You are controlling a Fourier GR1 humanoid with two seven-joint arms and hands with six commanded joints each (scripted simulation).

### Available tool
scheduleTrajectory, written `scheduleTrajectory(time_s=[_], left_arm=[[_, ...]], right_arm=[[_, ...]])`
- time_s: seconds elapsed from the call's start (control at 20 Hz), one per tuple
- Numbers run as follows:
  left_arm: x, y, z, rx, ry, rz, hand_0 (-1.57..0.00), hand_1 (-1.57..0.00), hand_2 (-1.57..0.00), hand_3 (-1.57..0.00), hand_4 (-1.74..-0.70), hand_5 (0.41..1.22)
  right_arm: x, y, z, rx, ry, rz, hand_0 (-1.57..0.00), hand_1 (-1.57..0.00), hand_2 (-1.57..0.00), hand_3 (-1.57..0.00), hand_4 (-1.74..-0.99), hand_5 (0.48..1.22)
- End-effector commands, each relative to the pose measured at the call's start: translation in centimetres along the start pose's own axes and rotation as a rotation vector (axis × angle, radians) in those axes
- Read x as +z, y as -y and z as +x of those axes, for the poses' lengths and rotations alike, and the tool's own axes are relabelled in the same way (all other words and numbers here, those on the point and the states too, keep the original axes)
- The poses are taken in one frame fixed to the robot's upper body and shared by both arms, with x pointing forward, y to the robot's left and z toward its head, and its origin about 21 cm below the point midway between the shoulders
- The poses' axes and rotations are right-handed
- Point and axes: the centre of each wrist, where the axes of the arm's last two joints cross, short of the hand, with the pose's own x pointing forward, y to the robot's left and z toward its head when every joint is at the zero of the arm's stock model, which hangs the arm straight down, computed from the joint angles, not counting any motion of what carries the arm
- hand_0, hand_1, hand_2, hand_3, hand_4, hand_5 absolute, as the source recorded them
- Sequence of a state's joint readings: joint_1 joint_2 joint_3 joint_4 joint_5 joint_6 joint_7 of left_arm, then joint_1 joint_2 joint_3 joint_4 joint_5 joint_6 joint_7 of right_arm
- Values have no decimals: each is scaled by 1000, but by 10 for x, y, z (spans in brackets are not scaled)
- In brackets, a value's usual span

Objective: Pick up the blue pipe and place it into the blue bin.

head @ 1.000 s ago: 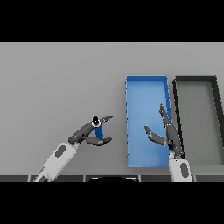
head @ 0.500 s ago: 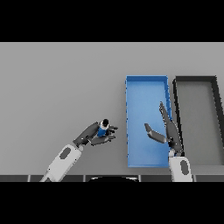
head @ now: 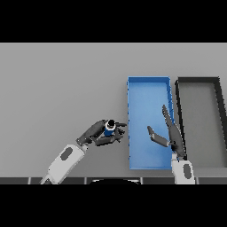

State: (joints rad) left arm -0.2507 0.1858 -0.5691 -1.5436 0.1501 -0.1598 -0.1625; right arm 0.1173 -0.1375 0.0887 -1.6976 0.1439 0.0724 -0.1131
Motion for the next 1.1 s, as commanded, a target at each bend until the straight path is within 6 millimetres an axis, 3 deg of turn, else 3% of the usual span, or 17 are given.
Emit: scheduleTrajectory(time_s=[0.0, 0.25, 0.45, 0.65, 0.8, 1.05], left_arm=[[-2, 2, 7, 0, 2, -5, -1551, -1553, -1555, -1445, -1723, 1214], [-11, 6, 15, -10, -37, -50, -1564, -1565, -1566, -1442, -1727, 1219], [-9, 2, 21, -7, -34, -56, -1568, -1569, -1569, -1443, -1729, 1219], [-12, 7, 22, -21, -47, -50, -1570, -1570, -1570, -1443, -1731, 1220], [-6, 3, 20, -27, -47, -56, -1570, -1571, -1571, -1438, -1731, 1220], [-8, 4, 16, -23, -54, -65, -1571, -1571, -1571, -1440, -1731, 1221]], right_arm=[[-2, 2, 0, -1, 3, 4, 1, 1, 1, 1, -1217, 635], [4, -2, 3, 3, 24, 6, 1, 1, 1, 1, -1189, 631], [-7, 0, -5, -40, -26, 50, 1, 1, 1, 1, -1174, 629], [-19, 0, -15, -88, -30, 105, 1, 1, 1, 1, -1209, 623], [-17, 7, -18, -119, 20, 118, 1, 1, 1, 1, -1191, 619], [-34, 30, 26, -253, 130, 331, 1, 1, 1, 1, -1215, 561]])
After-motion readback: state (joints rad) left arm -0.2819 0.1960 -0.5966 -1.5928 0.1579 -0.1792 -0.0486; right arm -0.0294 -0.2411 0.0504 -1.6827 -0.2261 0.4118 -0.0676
